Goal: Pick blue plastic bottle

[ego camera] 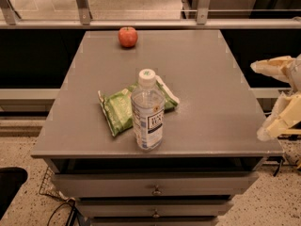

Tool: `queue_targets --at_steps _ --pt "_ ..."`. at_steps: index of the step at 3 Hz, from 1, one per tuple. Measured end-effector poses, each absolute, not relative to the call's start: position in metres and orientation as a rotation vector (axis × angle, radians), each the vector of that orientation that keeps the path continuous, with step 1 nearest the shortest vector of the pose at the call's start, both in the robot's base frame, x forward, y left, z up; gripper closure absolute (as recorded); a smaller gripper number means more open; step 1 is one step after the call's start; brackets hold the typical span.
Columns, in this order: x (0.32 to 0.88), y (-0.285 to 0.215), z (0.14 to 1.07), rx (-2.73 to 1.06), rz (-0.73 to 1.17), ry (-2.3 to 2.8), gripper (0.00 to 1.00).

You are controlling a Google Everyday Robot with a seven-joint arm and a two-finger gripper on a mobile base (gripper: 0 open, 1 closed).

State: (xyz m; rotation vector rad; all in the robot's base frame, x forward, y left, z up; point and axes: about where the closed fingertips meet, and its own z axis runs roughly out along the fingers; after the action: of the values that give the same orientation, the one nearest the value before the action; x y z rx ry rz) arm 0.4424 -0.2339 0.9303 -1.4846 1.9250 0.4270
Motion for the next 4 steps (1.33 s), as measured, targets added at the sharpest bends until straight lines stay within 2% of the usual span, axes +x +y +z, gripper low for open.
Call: queue_targets --at_steps 2,3,4 --pt "0.449 -0.192 0.940 -1.203 0.775 1.598 0.00" --pt "0.452 -0.167 0.959 -1.067 0.880 1.474 0.00" --pt "0.452 -0.161 0.966 -1.057 0.897 1.454 0.00"
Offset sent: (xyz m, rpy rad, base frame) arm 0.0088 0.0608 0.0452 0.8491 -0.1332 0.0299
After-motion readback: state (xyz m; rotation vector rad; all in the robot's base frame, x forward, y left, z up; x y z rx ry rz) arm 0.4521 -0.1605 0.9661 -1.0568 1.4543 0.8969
